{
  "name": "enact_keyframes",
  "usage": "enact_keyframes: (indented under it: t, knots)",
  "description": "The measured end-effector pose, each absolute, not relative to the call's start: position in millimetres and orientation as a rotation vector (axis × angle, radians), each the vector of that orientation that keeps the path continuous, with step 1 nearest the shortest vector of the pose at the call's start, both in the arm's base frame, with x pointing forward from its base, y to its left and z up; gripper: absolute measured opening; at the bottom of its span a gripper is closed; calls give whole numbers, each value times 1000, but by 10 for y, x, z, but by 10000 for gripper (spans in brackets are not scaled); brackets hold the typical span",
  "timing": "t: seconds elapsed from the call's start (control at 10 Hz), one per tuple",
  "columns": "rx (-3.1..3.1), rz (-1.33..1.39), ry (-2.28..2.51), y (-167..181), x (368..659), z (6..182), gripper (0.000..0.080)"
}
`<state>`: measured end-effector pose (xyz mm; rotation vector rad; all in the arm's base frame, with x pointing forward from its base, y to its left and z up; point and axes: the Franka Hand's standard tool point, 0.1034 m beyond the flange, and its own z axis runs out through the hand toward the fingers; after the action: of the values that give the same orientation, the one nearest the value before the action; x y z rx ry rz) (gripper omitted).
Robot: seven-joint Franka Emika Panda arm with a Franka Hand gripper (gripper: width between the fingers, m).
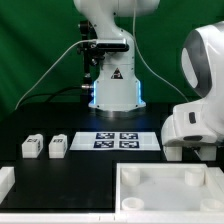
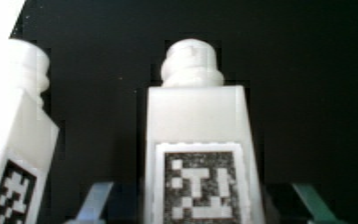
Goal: Assemble one leg
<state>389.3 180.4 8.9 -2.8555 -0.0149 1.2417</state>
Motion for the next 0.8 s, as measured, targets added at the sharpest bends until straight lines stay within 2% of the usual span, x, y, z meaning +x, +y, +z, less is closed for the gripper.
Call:
enact_keyframes:
  t: [0.3,0.5,0.6,0.8]
  knots:
    - [-2856,1233,-20,1792,3924,112,290]
    - [-2851,1144,-97,1589,4265,555,290]
    - [-2855,1085,-117,1481,4411,723,290]
    - [-2954,708,-97,1293,4805,1214,291]
